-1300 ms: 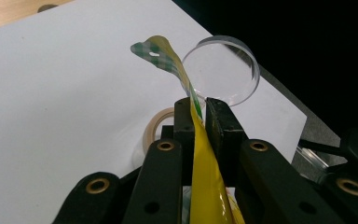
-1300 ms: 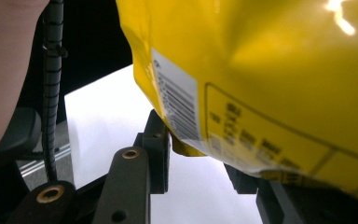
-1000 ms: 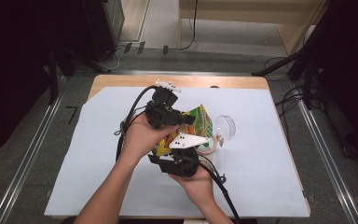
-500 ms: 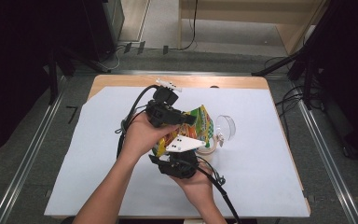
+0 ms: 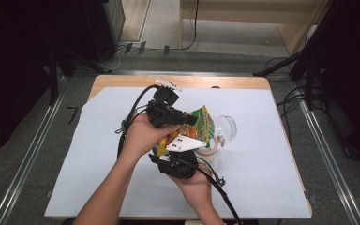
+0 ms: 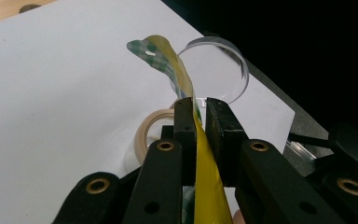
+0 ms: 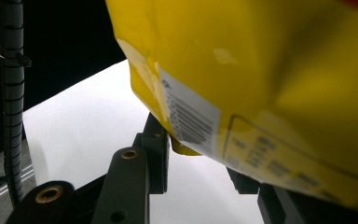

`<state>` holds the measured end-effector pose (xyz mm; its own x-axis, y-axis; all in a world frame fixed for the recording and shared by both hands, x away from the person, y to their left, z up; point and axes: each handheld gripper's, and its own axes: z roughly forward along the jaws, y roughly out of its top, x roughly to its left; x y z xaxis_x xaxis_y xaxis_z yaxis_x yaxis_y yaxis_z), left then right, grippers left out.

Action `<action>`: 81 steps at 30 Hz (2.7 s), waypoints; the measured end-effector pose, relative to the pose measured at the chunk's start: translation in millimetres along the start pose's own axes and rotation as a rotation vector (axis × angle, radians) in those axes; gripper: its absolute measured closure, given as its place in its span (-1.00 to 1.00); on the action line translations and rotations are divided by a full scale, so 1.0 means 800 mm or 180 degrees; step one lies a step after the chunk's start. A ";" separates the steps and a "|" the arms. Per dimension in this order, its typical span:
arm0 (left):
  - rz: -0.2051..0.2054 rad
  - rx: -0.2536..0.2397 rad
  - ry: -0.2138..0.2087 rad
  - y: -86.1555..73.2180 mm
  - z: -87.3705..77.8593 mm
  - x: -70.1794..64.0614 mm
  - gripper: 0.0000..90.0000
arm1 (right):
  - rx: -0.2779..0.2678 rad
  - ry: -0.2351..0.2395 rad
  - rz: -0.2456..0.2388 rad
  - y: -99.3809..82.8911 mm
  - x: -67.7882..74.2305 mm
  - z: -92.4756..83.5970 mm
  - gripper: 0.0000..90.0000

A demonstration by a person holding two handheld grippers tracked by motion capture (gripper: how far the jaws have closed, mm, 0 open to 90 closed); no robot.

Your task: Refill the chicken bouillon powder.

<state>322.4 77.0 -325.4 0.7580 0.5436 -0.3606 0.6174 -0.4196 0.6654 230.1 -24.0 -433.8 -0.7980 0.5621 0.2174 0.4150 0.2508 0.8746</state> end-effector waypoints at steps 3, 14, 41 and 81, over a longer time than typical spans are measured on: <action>-0.0010 -0.0003 0.0002 0.001 -0.002 0.002 0.85 | -0.0009 0.0003 -0.0008 0.002 0.002 0.000 0.43; 0.0022 -0.0024 -0.0027 0.006 -0.006 0.007 0.83 | -0.0072 0.0055 0.0012 0.010 0.001 0.002 0.45; 0.0128 -0.0063 -0.0032 0.006 -0.008 -0.006 0.86 | -0.0141 0.0061 0.0108 0.007 0.003 0.010 0.50; 0.0014 -0.0071 -0.0102 0.005 -0.008 0.003 0.84 | -0.0118 0.0035 0.0035 0.007 0.005 0.009 0.50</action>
<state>325.5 81.0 -319.6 0.7671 0.5182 -0.3782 0.6096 -0.4054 0.6812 232.1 -14.3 -431.5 -0.7983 0.5559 0.2318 0.4075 0.2151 0.8875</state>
